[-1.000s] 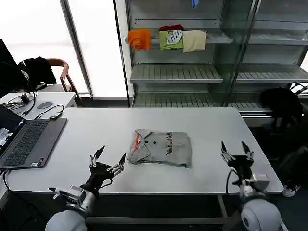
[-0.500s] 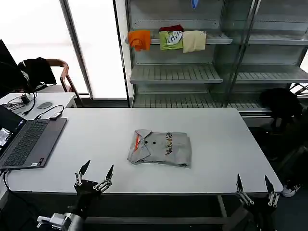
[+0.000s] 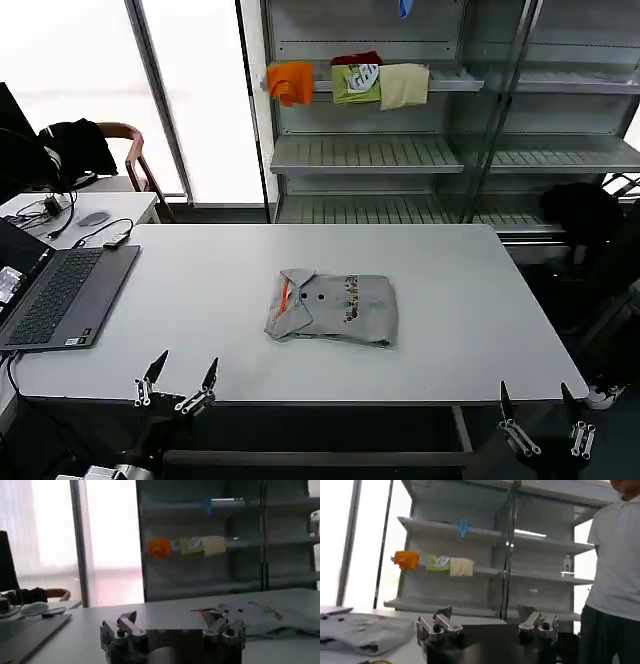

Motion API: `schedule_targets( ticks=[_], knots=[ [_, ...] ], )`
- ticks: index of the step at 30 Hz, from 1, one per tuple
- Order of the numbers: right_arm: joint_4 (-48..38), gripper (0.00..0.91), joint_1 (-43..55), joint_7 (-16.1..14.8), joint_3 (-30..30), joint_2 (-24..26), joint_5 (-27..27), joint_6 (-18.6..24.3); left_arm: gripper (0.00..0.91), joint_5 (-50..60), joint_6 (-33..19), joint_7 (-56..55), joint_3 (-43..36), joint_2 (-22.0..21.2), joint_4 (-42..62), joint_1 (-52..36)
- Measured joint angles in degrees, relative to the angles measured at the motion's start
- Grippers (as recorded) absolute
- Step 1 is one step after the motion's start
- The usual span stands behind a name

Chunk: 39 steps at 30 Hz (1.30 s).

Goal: Fold and organize the clothes.

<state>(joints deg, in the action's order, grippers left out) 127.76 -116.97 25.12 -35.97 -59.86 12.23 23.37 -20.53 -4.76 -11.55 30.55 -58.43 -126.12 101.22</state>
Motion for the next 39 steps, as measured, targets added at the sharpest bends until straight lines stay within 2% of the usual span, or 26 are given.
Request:
schedule_targets(
  ticks=[12, 39],
  knots=[
    [-0.2, 0.907, -1.3, -0.6, -0.2, 0.2, 0.0, 1.9, 0.907, -2.5, 0.1, 0.5, 2.2, 0.3, 1.5, -0.3],
    [-0.7, 0.907, -1.6, -2.7, 0.4, 0.8, 0.4, 2.1, 0.907, -5.7, 0.2, 1.2, 4.4, 0.5, 2.6, -0.3]
  ],
)
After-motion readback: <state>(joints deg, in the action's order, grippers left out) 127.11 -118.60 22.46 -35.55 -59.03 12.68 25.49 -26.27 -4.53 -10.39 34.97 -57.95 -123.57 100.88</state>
